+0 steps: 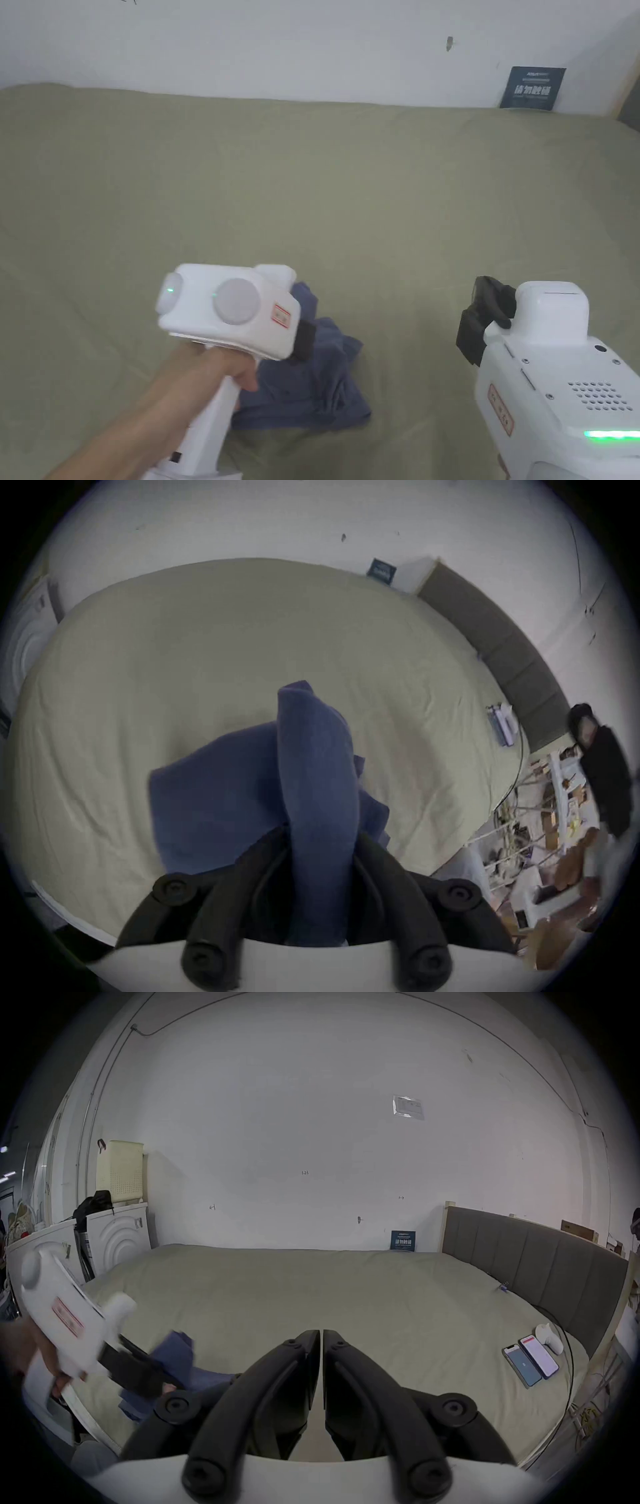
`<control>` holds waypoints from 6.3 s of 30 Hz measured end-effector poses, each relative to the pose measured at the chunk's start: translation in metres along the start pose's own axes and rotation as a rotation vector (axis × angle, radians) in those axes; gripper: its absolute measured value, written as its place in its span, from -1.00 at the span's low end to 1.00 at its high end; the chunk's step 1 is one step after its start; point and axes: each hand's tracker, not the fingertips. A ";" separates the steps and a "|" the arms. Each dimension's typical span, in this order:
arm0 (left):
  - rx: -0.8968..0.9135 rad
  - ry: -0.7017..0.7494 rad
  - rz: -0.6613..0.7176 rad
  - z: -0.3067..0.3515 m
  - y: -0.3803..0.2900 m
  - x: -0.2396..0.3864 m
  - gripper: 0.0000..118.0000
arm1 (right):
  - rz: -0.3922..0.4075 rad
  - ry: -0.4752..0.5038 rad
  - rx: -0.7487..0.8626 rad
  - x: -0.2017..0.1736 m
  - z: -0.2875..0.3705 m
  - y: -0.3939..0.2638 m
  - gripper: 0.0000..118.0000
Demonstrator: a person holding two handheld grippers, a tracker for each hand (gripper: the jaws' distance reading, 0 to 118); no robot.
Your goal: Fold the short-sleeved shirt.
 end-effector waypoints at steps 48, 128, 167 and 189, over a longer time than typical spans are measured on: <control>0.212 -0.395 0.324 0.017 -0.050 -0.087 -1.00 | 0.019 0.162 -0.159 -0.065 -0.039 -0.040 -0.85; 0.119 -0.081 0.505 0.192 -0.082 -0.468 -0.39 | 0.008 0.610 -0.098 -0.380 -0.126 -0.011 -0.86; 0.580 0.293 0.332 0.227 -0.052 -0.326 -0.97 | 0.079 0.579 -0.027 -0.307 -0.104 0.051 -0.86; 1.018 0.452 -0.023 0.154 -0.053 0.058 -0.97 | 0.017 0.096 0.117 -0.009 0.018 0.081 -0.86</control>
